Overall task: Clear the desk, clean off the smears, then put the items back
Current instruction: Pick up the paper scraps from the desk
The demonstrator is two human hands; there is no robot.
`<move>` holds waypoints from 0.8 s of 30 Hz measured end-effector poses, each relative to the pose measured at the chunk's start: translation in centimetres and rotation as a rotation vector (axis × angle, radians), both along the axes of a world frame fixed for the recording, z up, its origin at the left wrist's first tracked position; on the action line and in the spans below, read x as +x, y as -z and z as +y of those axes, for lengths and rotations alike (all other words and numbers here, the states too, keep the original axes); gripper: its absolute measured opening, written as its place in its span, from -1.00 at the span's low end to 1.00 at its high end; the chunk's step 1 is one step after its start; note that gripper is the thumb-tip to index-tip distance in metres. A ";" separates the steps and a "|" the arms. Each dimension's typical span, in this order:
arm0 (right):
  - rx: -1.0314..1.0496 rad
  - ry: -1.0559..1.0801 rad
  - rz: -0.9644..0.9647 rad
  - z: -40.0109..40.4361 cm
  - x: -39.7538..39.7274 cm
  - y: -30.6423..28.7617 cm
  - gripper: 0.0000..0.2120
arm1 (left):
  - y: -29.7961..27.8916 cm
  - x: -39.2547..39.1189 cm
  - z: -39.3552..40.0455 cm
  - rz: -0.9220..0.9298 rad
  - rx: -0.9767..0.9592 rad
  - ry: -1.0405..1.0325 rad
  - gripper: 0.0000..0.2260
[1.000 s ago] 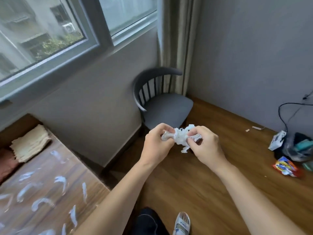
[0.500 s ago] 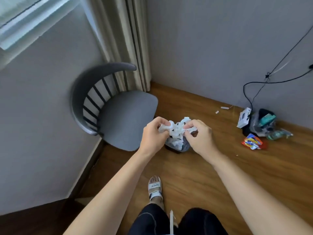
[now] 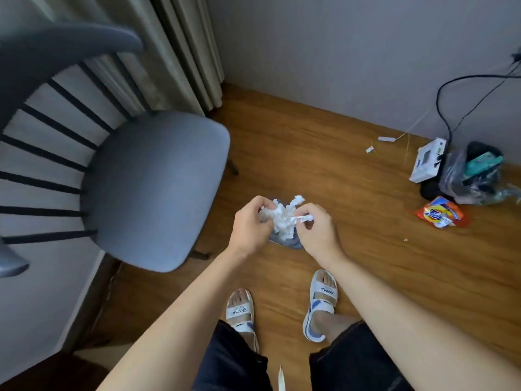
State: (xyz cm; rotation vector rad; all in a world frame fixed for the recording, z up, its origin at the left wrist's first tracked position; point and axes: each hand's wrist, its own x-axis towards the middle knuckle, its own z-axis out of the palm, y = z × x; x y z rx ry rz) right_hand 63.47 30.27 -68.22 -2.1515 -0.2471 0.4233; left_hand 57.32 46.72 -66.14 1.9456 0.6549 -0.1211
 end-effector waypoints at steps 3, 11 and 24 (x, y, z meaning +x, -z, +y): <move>-0.040 0.035 0.075 -0.8 1.5 8.1 -0.70 | 7.0 1.5 -0.8 0.034 0.009 -0.045 -0.77; -0.117 0.019 0.196 -1.4 2.6 24.2 -0.78 | 22.8 4.3 -3.0 0.225 0.008 0.017 -0.72; -0.138 -0.102 0.308 -1.1 4.0 16.0 -0.70 | 16.1 3.1 -1.4 0.228 0.012 0.058 -0.68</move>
